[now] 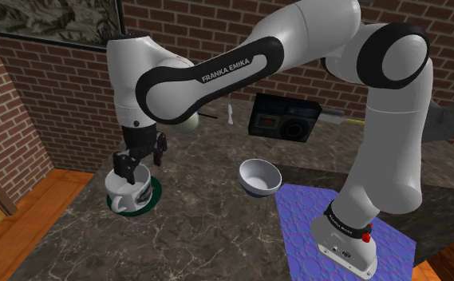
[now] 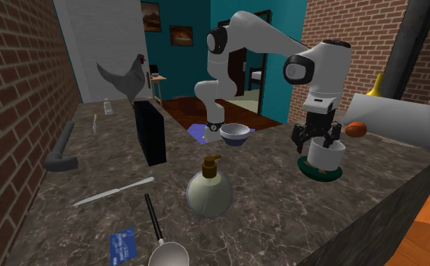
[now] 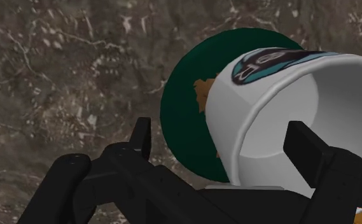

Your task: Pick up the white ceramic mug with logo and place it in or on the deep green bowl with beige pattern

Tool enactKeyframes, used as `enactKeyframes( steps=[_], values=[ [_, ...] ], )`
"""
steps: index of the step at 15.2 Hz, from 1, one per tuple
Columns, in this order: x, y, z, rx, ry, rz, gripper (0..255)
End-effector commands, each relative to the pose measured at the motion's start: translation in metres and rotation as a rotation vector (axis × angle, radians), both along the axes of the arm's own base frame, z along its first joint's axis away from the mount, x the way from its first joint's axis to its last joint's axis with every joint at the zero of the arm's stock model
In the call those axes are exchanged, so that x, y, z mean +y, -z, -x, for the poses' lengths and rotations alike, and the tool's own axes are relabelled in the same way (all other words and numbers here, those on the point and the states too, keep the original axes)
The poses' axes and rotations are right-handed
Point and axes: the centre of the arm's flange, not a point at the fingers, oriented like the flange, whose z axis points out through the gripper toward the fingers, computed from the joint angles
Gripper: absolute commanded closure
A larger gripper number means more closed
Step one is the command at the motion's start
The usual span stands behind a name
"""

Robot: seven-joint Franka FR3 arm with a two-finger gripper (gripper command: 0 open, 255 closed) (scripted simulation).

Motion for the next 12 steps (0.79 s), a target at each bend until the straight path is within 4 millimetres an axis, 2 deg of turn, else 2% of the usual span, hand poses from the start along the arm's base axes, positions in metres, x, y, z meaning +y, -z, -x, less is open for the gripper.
enactKeyframes(
  steps=[1, 4, 12],
  values=[
    [0.0, -0.013, -0.001, 0.0, 0.0, 0.0, 0],
    [-0.002, -0.05, -0.003, 0.0, 0.0, 0.0, 0],
    [-0.002, -0.05, -0.003, 0.0, 0.0, 0.0, 0]
  ],
)
